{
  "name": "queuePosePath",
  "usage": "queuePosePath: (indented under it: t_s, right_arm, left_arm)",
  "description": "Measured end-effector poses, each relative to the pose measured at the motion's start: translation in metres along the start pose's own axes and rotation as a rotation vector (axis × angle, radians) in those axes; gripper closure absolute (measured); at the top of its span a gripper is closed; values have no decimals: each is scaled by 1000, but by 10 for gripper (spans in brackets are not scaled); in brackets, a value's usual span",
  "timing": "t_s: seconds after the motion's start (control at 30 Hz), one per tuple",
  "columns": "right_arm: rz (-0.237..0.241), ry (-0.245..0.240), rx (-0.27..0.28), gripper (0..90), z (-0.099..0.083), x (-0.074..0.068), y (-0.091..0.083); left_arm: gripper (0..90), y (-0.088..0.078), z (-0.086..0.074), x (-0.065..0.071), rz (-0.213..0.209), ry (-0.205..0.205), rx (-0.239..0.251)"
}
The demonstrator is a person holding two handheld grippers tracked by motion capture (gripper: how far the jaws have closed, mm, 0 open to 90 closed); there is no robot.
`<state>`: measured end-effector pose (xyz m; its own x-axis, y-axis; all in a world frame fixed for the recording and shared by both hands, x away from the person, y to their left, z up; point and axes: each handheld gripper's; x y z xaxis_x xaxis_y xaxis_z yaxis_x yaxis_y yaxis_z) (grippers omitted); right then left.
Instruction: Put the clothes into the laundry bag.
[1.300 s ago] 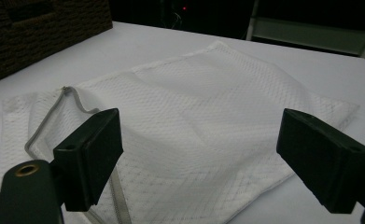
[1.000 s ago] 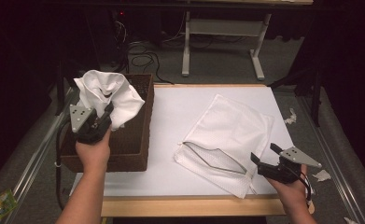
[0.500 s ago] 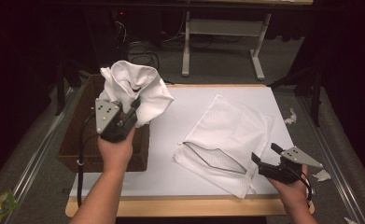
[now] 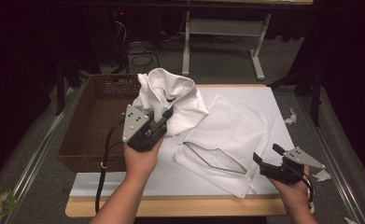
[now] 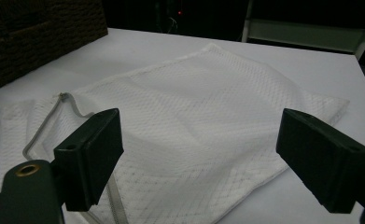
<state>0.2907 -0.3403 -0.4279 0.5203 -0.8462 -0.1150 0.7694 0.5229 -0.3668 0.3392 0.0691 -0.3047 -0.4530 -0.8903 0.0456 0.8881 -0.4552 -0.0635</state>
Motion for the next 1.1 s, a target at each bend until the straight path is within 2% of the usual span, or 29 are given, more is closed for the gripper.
queuePosePath:
  t_s: [0.07,0.2,0.23,0.27,0.4,0.47,0.57,0.6,0.67,0.7,0.73,0.87,0.9,0.93,0.97,1.0,1.1]
  right_arm:
    - [-4,4,3,156,0,0,0]
    - [-3,14,-1,156,-1,1,2]
    - [-5,12,-11,157,-1,1,3]
    - [-5,12,-11,157,-1,1,3]
    - [-5,7,-14,158,-1,0,3]
    - [-9,11,-15,158,-1,0,3]
    - [-1,4,-17,159,-1,-1,3]
    - [1,3,-17,162,-1,-1,3]
    - [5,4,-19,168,-1,-1,4]
    - [14,16,-30,173,-2,-2,6]
    - [14,16,-30,173,-2,-2,6]
    - [42,-1,-57,199,-2,-10,14]
    - [50,-6,-61,207,-2,-12,16]
    - [59,-8,-67,219,-2,-14,19]
    - [69,-8,-76,235,-2,-17,22]
    - [82,-2,-91,254,-2,-20,28]
    - [101,-1,-114,289,-1,-23,36]
  left_arm:
    - [743,0,-5,8,-33,11,1]
    - [743,2,-8,20,-100,-12,-7]
    - [742,2,-10,27,-138,-13,-10]
    - [742,2,-10,27,-138,-13,-10]
    - [742,2,-17,38,-212,-10,-21]
    - [742,-1,-22,41,-229,1,-23]
    - [742,-8,-33,40,-260,-16,-41]
    - [742,-11,-38,39,-268,-10,-48]
    - [742,-18,-49,36,-268,10,-71]
    - [741,-22,-63,32,-255,34,-103]
    - [741,-22,-63,32,-255,34,-103]
    - [741,-28,-99,20,-234,-2,-155]
    - [741,-29,-109,17,-229,-15,-175]
    - [741,-28,-115,16,-235,-16,-218]
    - [741,-26,-119,15,-240,4,-245]
    - [741,-26,-126,15,-224,49,-251]
    - [740,-23,-128,12,-227,24,-275]
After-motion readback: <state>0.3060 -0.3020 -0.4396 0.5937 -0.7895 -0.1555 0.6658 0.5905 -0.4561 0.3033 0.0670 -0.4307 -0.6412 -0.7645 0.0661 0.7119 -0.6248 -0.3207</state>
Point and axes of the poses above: each handheld gripper's, and its own axes: y roughly forward along the jaws, z roughly out of its top, x roughly to its right, and after that the axes turned 13 degrees about z, right-handed
